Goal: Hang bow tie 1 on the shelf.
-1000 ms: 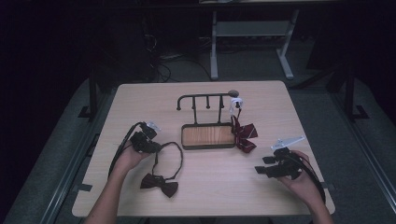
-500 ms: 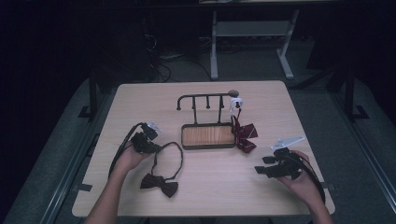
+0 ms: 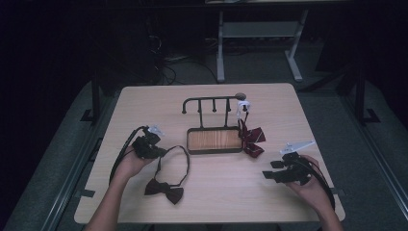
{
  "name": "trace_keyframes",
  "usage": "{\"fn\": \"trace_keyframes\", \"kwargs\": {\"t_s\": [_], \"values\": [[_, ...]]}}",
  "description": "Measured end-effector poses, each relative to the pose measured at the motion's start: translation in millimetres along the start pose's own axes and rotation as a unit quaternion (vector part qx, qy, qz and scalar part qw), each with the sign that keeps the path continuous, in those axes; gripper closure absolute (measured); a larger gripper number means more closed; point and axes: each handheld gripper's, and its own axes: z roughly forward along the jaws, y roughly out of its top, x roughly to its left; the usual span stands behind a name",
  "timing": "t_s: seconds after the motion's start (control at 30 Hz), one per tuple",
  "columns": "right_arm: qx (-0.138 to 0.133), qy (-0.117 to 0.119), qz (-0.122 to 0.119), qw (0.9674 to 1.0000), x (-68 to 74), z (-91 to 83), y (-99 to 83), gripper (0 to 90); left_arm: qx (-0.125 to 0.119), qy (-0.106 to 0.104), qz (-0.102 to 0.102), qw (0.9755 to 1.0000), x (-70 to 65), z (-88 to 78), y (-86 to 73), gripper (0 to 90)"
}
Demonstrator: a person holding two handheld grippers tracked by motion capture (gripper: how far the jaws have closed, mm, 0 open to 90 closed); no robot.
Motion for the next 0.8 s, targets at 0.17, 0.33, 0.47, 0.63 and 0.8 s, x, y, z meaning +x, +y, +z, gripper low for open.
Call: {"fn": "trace_keyframes", "kwargs": {"t_s": [0.17,0.33,0.47,0.63,0.8], "values": [[-0.002,0.001,-0.001,1.0000,-0.5,0.3,-0.8,42.4,-0.008,0.000,0.010,0.9999,-5.1,-5.0,0.5,89.4],[-0.003,0.001,0.003,1.0000,-0.7,0.5,-1.1,42.4,-0.013,-0.002,0.016,0.9998,-9.4,-10.9,2.7,89.4],[-0.002,0.001,0.003,1.0000,-1.2,0.4,-1.3,42.4,-0.022,-0.002,0.022,0.9995,-13.3,-18.1,4.4,89.4],[0.000,0.000,0.001,1.0000,-1.1,0.6,-1.2,42.4,-0.028,0.000,0.034,0.9990,-16.7,-27.0,6.2,89.4],[-0.002,0.000,0.001,1.0000,-1.3,0.4,-1.3,42.4,-0.036,0.001,0.040,0.9986,-21.3,-33.2,7.8,89.4]]}}
